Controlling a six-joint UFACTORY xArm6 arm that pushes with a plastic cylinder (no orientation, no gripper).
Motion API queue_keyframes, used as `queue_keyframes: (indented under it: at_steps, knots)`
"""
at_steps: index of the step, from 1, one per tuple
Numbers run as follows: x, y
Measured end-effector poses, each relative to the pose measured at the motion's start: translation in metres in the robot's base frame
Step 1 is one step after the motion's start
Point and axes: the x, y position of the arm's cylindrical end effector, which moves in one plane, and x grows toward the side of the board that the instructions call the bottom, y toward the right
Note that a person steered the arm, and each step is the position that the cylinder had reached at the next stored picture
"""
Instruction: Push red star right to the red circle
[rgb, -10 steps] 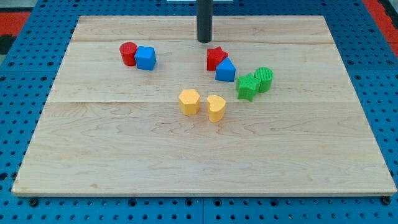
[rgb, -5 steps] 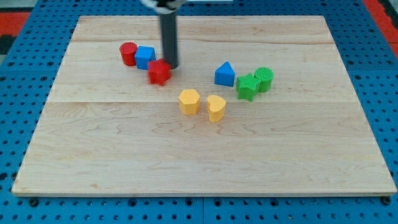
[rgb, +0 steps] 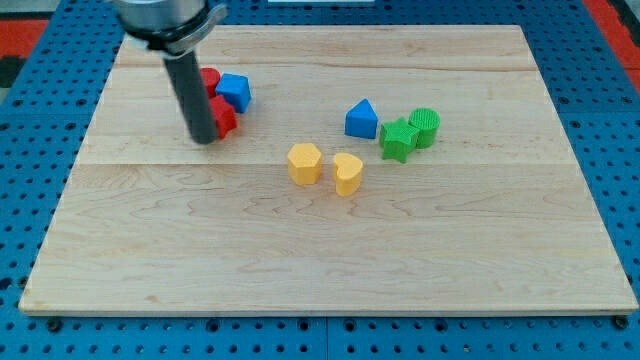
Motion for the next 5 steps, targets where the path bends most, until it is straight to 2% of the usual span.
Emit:
queue_keyframes:
  at_steps: [1,2,3,4,5]
  knots:
    - [-0.032,0.008]
    - [-0.042,0.017]
    - [-0.031,-0.006]
    - [-0.051,-0.063]
    - [-0.097,-0.109]
